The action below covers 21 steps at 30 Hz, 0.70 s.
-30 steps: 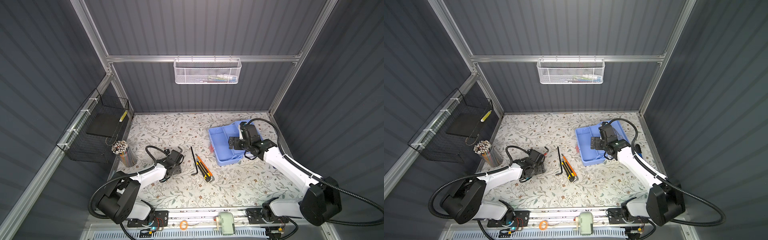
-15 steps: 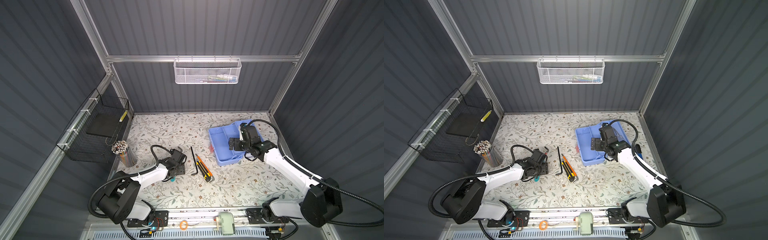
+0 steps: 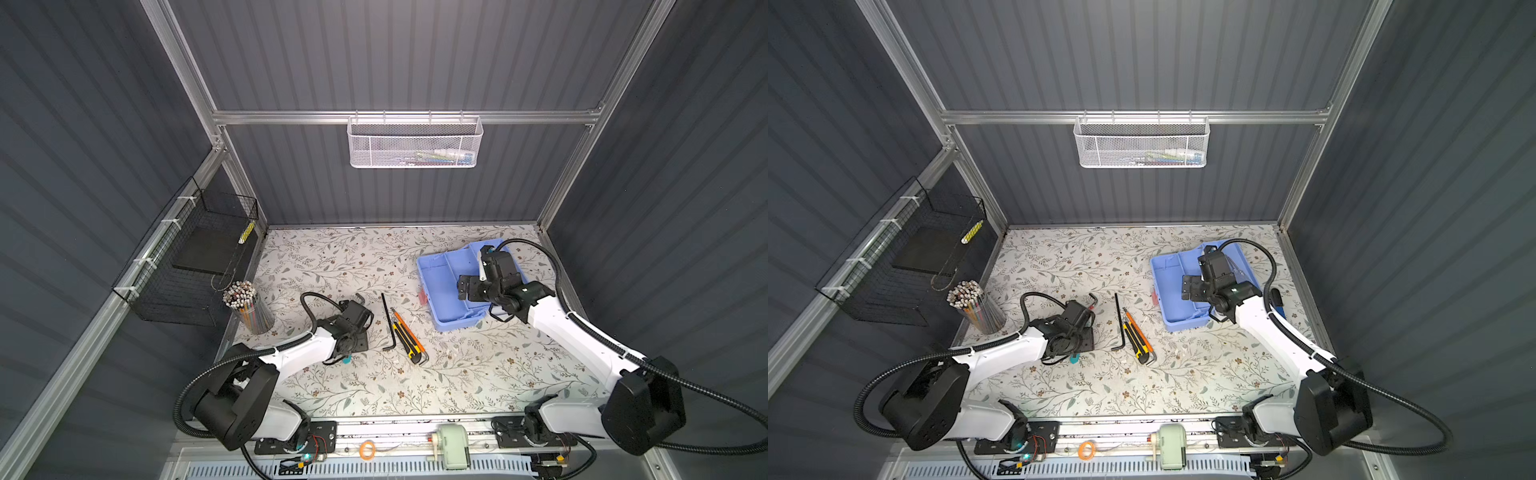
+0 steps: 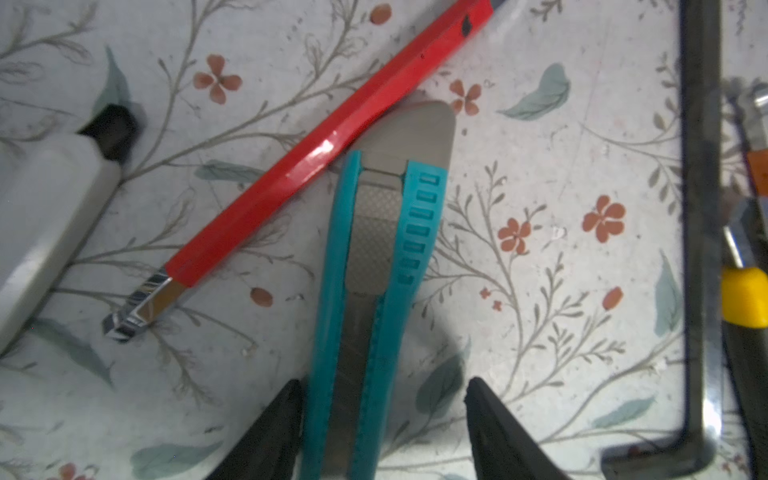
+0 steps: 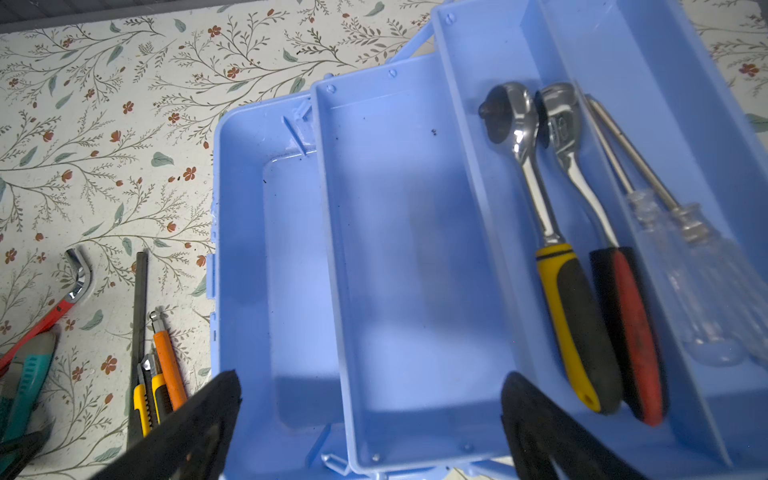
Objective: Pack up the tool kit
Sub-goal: 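Grasp the teal box cutter with the left gripper while the right hovers over the tray, then hand the teal box cutter from the left gripper to the right gripper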
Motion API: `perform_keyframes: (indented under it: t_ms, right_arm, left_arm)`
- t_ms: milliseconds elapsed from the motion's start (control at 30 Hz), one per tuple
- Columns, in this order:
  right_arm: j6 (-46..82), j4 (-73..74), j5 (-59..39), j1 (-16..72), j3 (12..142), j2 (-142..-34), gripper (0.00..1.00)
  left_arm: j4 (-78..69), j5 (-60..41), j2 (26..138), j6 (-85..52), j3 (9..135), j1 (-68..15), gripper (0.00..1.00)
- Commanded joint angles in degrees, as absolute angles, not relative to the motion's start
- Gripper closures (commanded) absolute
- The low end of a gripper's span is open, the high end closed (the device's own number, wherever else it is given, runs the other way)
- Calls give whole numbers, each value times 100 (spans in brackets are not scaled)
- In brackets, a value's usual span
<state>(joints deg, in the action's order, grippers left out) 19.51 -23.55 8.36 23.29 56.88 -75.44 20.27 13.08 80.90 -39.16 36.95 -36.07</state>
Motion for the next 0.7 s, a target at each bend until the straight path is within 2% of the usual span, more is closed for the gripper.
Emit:
perform_keyframes:
  t_ms: [0, 233, 467, 600, 667]
  right_arm:
    - [2012, -2315, 885, 2310, 5629, -7463, 1]
    - [2048, -2318, 887, 2310, 5616, -7462, 2]
    - [2083, -2313, 795, 2311, 5594, -7433, 4]
    - [2131, -2260, 719, 2312, 5524, -7371, 5]
    - [2161, -2260, 683, 2313, 5503, -7350, 6]
  left_arm:
    - [2256, 1056, 8390, -4016, 3536, -3639, 45]
    - [2188, 803, 8469, -3581, 3593, -3647, 62]
    - [1944, 441, 8481, -3272, 3782, -3697, 70]
    - [1834, 363, 8458, -3282, 3853, -3752, 79]
    - [1799, 357, 8409, -3312, 3883, -3769, 81]
